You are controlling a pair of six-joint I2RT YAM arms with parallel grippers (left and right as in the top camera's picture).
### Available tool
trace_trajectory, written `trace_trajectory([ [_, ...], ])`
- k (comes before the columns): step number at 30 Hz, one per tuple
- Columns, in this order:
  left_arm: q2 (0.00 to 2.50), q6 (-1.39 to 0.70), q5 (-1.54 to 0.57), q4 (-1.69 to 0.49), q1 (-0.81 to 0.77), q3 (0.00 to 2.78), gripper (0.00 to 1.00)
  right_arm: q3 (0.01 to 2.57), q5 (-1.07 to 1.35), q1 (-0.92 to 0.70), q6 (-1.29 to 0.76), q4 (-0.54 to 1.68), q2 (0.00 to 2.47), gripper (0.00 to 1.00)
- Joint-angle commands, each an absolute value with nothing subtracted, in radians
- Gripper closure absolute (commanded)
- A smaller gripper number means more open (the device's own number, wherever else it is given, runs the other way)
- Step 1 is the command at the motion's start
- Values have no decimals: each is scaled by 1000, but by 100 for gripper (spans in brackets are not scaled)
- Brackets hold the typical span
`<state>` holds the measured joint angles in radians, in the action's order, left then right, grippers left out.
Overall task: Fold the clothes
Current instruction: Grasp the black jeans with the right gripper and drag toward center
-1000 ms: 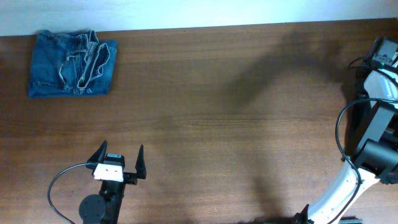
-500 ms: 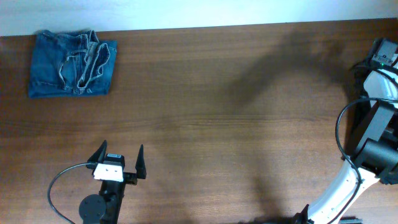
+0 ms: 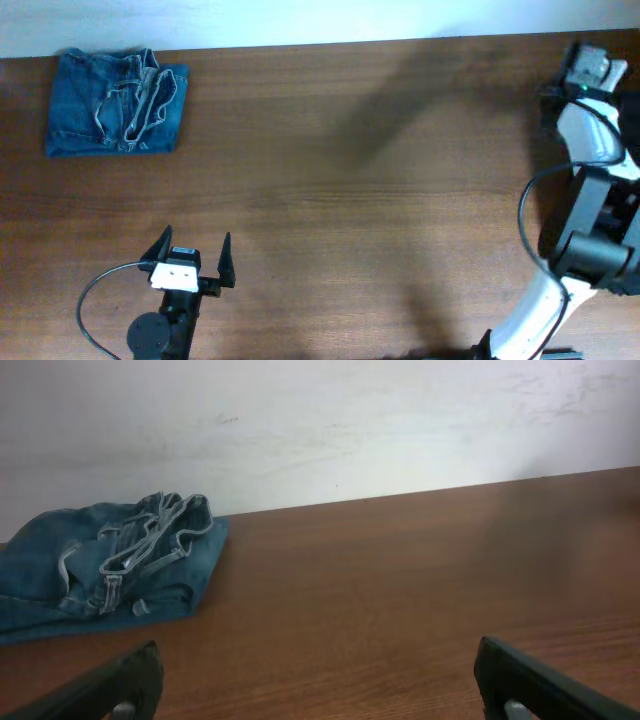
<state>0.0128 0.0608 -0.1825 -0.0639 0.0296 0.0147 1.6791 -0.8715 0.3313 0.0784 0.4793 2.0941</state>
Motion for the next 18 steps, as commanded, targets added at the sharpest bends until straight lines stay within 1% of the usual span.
trace_trajectory([
  [1,6,69,-176,-65,36,9,1,1701,-876,239,44,468,1953,96],
  [9,6,69,-176,-65,36,9,1,1701,-872,36,43,500,1818,96],
  [12,6,70,-176,-65,36,9,1,1701,-861,-61,-7,529,1802,96],
  [15,6,70,-176,-65,36,9,1,1700,-797,-136,-22,556,1802,96],
  [18,6,70,-176,-65,36,9,1,1700,-738,-206,-101,594,1802,96],
])
